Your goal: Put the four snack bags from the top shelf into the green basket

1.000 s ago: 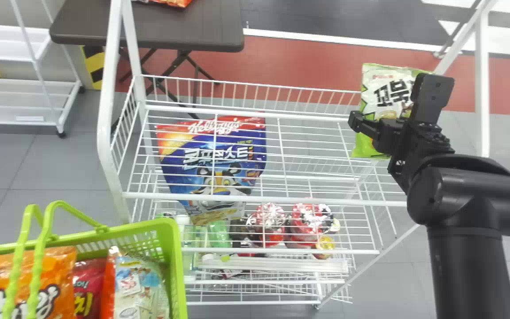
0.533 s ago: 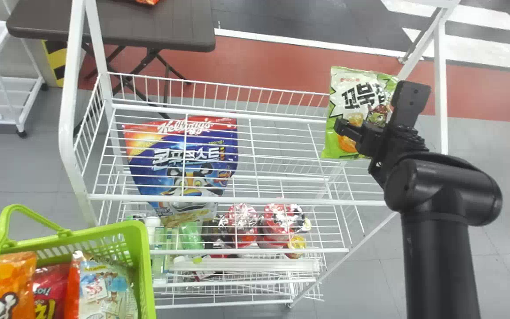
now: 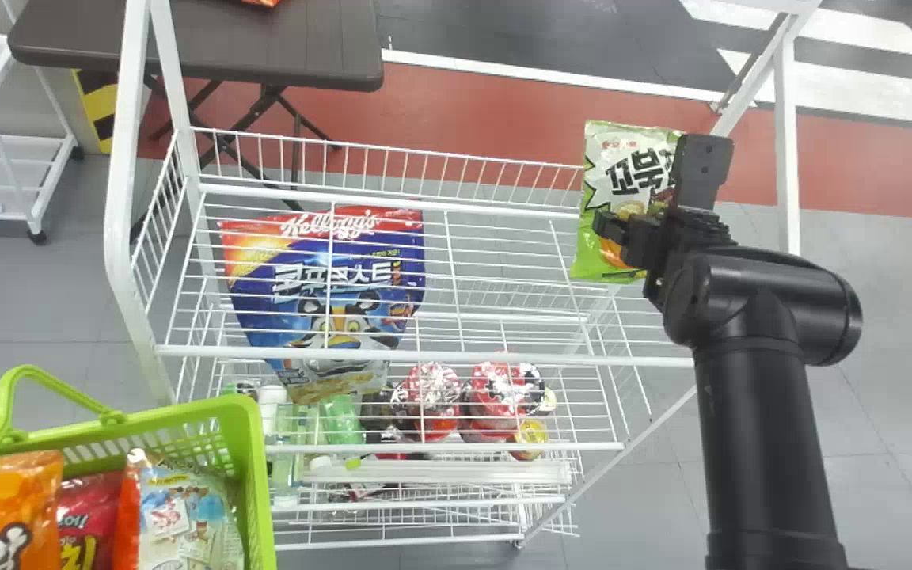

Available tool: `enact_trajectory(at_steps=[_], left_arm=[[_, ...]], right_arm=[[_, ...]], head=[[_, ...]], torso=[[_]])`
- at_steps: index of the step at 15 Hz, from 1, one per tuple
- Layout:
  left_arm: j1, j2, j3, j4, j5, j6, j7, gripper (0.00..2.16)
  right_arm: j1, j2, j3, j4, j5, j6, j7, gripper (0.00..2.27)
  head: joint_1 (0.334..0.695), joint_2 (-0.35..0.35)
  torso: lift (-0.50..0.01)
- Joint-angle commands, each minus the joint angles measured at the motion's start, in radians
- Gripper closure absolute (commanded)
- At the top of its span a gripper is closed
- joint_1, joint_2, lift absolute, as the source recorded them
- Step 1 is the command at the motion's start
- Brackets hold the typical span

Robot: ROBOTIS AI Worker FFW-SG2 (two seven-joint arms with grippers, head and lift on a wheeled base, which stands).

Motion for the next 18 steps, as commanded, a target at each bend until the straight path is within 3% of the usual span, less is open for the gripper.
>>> enact_trajectory(at_steps=[1,4,8,12,17,18], left_arm=[[-0.001,-0.001,0.000,0.002,0.000,-0.001,-0.010,2.15],[-0.001,0.000,0.000,0.006,-0.002,-0.004,-0.010,2.15],[-0.001,0.002,0.000,0.005,0.000,-0.001,-0.010,2.15],[-0.002,0.005,0.006,0.005,0.002,-0.001,-0.010,2.15],[-0.007,0.006,0.006,0.005,0.002,0.002,-0.010,2.15],[-0.008,0.006,0.006,0.006,0.002,0.002,-0.010,2.15]], right_arm=[[0.026,0.007,-0.003,-0.029,-0.016,-0.018,-0.023,1.85],[0.051,0.010,-0.019,-0.072,-0.017,-0.018,-0.026,2.22],[0.129,0.009,-0.037,-0.190,-0.118,-0.005,-0.006,2.25],[0.324,0.007,-0.017,-0.518,-0.336,0.047,0.023,2.25],[0.516,0.007,0.095,-0.808,-0.556,0.059,0.089,2.25],[0.542,0.007,0.141,-0.828,-0.602,0.062,0.114,2.25]], head=[[0.695,-0.238],[0.695,-0.242],[0.695,-0.246],[0.695,-0.215],[0.695,-0.056],[0.695,0.018]], torso=[[0.000],[0.000],[0.000],[0.000],[0.000],[0.000]])
